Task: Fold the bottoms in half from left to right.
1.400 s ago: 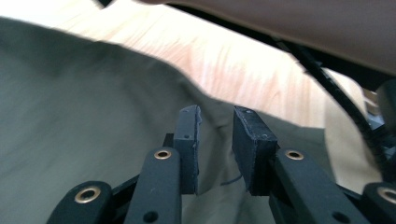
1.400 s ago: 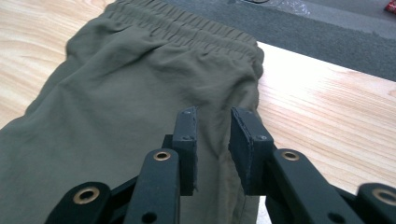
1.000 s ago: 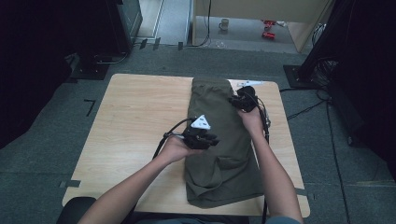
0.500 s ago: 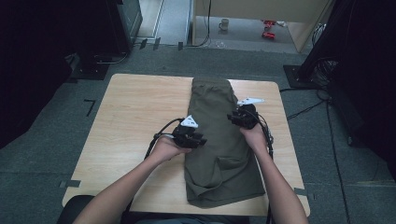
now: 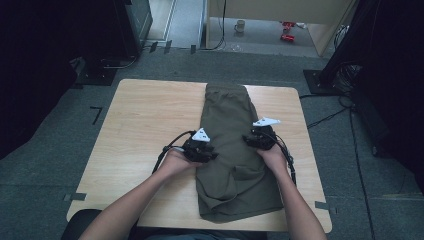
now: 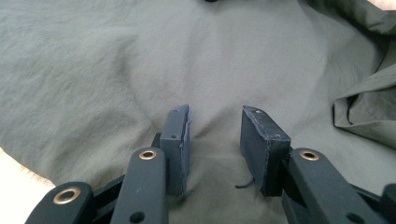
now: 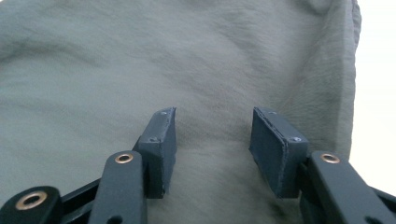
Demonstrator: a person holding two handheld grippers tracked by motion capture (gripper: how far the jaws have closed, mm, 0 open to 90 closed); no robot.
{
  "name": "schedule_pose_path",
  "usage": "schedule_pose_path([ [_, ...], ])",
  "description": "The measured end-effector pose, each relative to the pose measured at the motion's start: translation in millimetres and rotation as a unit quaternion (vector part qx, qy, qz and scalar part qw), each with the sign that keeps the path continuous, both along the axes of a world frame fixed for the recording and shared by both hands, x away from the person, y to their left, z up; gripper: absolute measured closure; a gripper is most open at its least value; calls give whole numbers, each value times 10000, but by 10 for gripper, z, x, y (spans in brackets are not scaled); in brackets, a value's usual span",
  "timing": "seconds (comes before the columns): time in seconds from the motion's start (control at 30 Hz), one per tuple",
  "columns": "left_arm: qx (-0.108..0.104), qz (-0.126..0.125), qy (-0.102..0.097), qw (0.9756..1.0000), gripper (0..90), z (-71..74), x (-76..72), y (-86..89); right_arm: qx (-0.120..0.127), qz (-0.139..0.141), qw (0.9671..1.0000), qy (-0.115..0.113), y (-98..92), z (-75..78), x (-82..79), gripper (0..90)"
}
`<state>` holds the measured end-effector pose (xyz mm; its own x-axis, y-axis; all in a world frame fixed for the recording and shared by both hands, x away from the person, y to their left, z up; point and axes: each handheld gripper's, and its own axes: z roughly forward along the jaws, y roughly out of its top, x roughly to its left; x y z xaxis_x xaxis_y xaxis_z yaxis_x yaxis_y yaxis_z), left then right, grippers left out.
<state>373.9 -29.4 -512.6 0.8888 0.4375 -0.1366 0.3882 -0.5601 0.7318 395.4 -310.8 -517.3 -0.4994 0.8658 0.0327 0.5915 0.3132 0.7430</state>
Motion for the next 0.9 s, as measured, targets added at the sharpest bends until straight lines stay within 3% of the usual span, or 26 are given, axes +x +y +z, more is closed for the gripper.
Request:
schedule_pose_path([
  [0.13, -21, 51, 61, 10000, 640, 3, 13, 55, 85, -87, 9998, -146, 29, -34, -44, 495],
  [0.47, -114, 136, 339, 9993, 636, 12, 52, 263, 95, -131, 9997, -170, 197, -41, -101, 475],
  [0.63, 0, 121, 298, 9995, 621, 30, 35, 416, 86, -86, 9998, -166, 352, -42, -143, 430],
  [0.9, -169, 241, 276, 9992, 590, 8, -26, 703, 69, 139, 9997, -191, 585, -44, -205, 432],
])
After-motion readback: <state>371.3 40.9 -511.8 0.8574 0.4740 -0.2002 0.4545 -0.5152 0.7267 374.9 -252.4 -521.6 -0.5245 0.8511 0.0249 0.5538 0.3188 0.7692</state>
